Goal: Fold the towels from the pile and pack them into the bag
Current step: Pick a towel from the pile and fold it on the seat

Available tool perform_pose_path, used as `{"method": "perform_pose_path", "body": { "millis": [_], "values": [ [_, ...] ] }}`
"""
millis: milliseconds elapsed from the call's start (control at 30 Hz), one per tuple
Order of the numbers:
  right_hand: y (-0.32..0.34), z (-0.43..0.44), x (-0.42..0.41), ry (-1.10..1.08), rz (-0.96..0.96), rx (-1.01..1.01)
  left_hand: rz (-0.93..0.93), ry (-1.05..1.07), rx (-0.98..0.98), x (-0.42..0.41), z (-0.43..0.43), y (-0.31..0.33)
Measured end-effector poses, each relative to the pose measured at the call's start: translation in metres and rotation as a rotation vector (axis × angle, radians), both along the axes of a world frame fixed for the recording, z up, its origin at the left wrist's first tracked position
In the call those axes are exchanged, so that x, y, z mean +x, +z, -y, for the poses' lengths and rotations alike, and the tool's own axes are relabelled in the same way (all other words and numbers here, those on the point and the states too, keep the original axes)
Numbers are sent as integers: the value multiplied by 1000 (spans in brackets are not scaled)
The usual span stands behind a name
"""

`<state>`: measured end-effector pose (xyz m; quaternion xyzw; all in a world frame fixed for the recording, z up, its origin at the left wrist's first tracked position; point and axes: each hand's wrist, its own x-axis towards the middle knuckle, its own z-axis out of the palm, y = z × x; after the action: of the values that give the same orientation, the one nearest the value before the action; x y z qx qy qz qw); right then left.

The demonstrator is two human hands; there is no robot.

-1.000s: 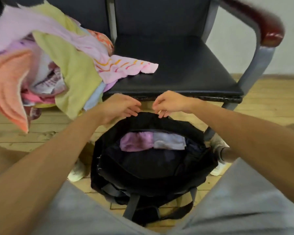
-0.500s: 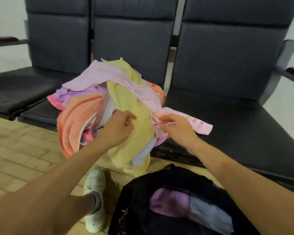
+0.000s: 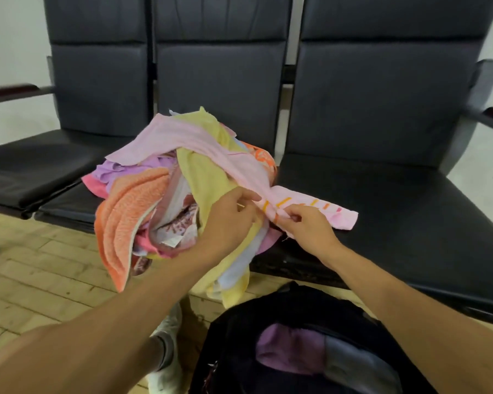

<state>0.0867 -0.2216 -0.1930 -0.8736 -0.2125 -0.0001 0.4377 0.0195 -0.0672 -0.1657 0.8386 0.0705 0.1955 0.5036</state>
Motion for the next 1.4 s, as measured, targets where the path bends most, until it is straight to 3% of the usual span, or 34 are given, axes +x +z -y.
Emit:
{"method": "perform_pose_path", "body": {
  "millis": [100,200,300,433,567,800,900,1033,1100,1267,1400],
  "values": [
    [11,38,-8,114,-2,-114,-94,-83,-283,-8,37,-9],
    [15,76,-15,201,-20,-205,-169,-92,-389,-7,64,-20],
    [16,108,-28,241,-97,-142,-166,-41,-457,4,72,-21],
    [16,132,-41,314,-176,-202,-131,72,-358,20,70,-18],
    [14,144,-41,297,-209,-187,-172,32,-245,14,68,-20],
    [25,150,-43,261,-99,-248,-229,-303,-38,-17,70,-16],
    [24,136,-39,154,-19,-193,-312,-467,-84,-33,72,-10],
    [10,120,-26,94,97,-403,-321,-443,-143,-43,65,-10],
    [1,115,-19,116,101,-508,-273,-340,-241,-44,58,-11],
    [-7,103,-15,161,265,-680,-153,-175,-704,-41,37,-9],
    [-2,113,-18,128,284,-674,-123,-116,-831,-39,30,-13]
  ]
}}
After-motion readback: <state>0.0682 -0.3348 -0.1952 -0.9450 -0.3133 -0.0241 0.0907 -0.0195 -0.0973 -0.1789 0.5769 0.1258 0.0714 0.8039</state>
